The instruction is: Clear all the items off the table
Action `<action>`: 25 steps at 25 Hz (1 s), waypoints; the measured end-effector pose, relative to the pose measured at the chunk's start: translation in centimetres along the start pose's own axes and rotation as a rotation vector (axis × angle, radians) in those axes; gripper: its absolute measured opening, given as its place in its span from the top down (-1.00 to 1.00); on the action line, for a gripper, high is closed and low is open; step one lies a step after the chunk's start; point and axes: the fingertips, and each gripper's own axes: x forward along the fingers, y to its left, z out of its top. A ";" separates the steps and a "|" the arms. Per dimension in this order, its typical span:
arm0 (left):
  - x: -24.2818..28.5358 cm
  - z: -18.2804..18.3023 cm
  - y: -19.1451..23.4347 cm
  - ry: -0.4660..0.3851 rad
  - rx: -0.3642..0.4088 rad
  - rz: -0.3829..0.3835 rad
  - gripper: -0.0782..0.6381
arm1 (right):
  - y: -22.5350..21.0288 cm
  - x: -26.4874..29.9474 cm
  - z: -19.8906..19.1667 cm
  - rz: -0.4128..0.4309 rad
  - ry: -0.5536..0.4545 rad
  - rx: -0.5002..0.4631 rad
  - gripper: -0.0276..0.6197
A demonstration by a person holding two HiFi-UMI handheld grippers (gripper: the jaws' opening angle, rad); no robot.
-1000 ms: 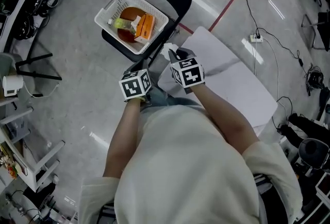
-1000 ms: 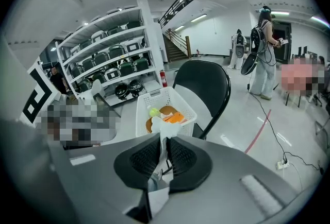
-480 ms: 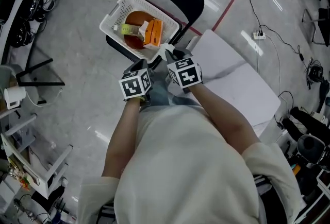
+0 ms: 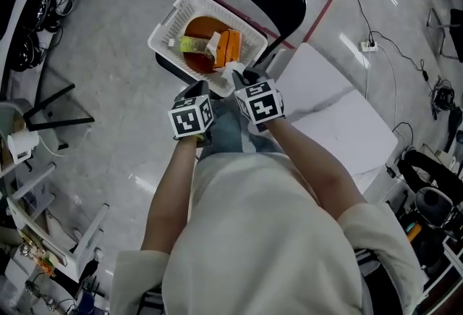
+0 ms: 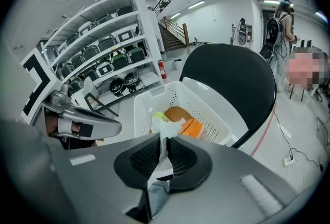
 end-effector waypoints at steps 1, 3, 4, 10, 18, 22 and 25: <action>0.2 0.2 0.3 0.005 0.001 -0.002 0.76 | 0.2 0.5 0.1 0.001 0.007 0.002 0.84; 0.5 0.4 1.0 0.017 0.002 -0.006 0.76 | 0.8 1.4 0.3 0.005 0.022 0.006 0.84; 0.6 0.6 1.3 0.023 0.001 -0.008 0.76 | 1.0 1.9 0.4 0.008 0.030 0.008 0.84; 2.1 2.0 3.4 0.036 0.003 -0.015 0.76 | 1.7 5.1 1.1 0.014 0.059 0.017 0.84; 2.9 2.7 5.0 0.051 0.004 -0.017 0.76 | 2.8 7.1 1.3 0.035 0.084 0.052 0.73; 3.0 2.8 5.0 0.056 0.004 -0.024 0.76 | 3.1 7.3 1.5 0.051 0.081 0.071 0.37; 3.1 3.1 4.9 0.053 0.008 -0.030 0.76 | 2.9 7.2 1.7 0.046 0.077 0.070 0.33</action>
